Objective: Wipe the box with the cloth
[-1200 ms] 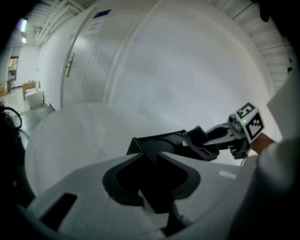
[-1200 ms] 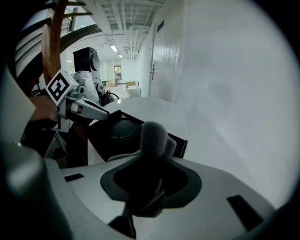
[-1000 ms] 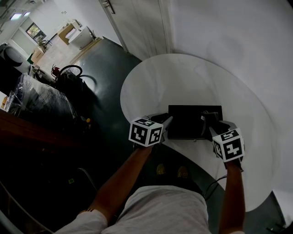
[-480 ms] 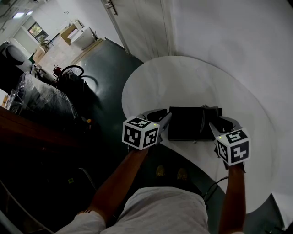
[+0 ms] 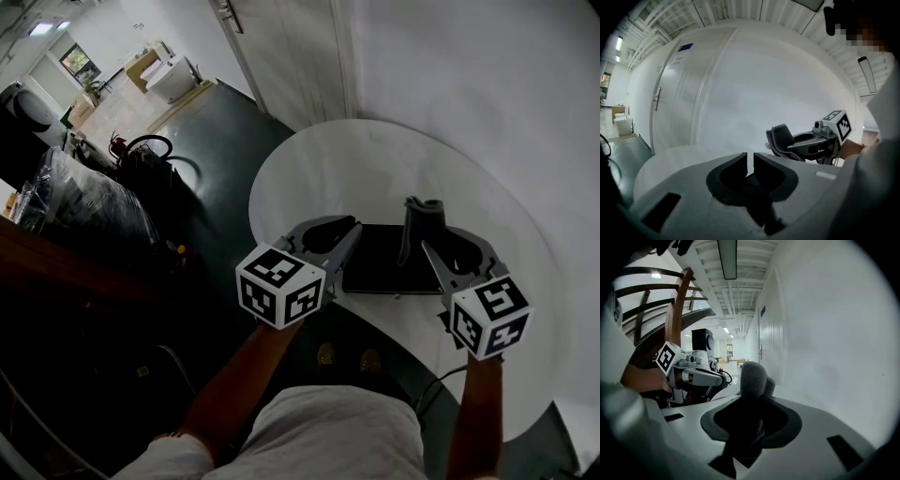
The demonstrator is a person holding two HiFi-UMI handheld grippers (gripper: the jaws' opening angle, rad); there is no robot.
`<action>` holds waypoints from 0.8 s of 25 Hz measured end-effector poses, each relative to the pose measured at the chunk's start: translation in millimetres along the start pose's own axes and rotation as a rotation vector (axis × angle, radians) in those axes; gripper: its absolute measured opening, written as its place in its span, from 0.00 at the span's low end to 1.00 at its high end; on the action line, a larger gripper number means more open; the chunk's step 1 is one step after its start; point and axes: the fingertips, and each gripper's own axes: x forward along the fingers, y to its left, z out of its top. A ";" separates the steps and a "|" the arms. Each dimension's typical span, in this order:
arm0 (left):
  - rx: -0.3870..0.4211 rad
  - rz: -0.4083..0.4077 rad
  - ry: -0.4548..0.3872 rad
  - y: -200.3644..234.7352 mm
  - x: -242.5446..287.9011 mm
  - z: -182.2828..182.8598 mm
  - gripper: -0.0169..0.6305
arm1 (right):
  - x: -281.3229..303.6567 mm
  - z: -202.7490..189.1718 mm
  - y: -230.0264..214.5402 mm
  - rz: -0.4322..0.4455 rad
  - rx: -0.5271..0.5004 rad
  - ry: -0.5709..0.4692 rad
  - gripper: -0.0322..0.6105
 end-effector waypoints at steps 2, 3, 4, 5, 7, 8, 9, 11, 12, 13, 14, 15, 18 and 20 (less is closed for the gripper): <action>0.023 -0.008 -0.037 -5.4 -3.1 9.7 0.11 | -2.8 9.8 3.9 0.014 -0.005 -0.048 0.21; 0.035 -0.012 -0.055 -7.8 -4.5 13.9 0.10 | -4.0 13.9 5.6 0.020 -0.006 -0.069 0.21; 0.047 -0.017 -0.074 -10.3 -5.6 17.8 0.10 | -5.1 17.5 7.2 0.026 -0.008 -0.089 0.21; 0.060 -0.021 -0.093 -13.1 -6.4 21.2 0.10 | -6.3 21.0 9.0 0.034 -0.012 -0.109 0.21; 0.087 -0.033 -0.131 -19.0 -8.5 26.6 0.09 | -8.7 27.4 13.4 0.049 -0.025 -0.150 0.21; 0.099 -0.038 -0.150 -21.8 -10.0 29.0 0.09 | -9.8 30.1 15.9 0.055 -0.029 -0.169 0.21; 0.111 -0.044 -0.168 -24.6 -11.6 31.3 0.09 | -10.9 32.7 18.1 0.061 -0.033 -0.189 0.21; 0.129 -0.050 -0.199 -29.0 -13.9 36.0 0.09 | -12.8 37.9 21.5 0.071 -0.040 -0.223 0.21; 0.136 -0.050 -0.213 -30.3 -14.9 38.1 0.08 | -13.6 40.4 22.9 0.075 -0.044 -0.239 0.21; 0.141 -0.049 -0.226 -31.2 -16.2 39.9 0.08 | -14.5 42.8 24.6 0.079 -0.048 -0.255 0.21; 0.144 -0.049 -0.239 -32.1 -17.9 41.6 0.08 | -15.5 45.4 26.8 0.084 -0.052 -0.271 0.21; 0.147 -0.049 -0.253 -33.1 -20.2 43.4 0.08 | -16.9 48.3 29.5 0.088 -0.056 -0.289 0.21; 0.170 -0.048 -0.300 -38.9 -29.8 50.4 0.07 | -24.3 56.2 39.2 0.105 -0.070 -0.349 0.21; 0.192 -0.052 -0.337 -45.4 -36.2 55.7 0.07 | -30.7 60.4 45.5 0.117 -0.079 -0.391 0.21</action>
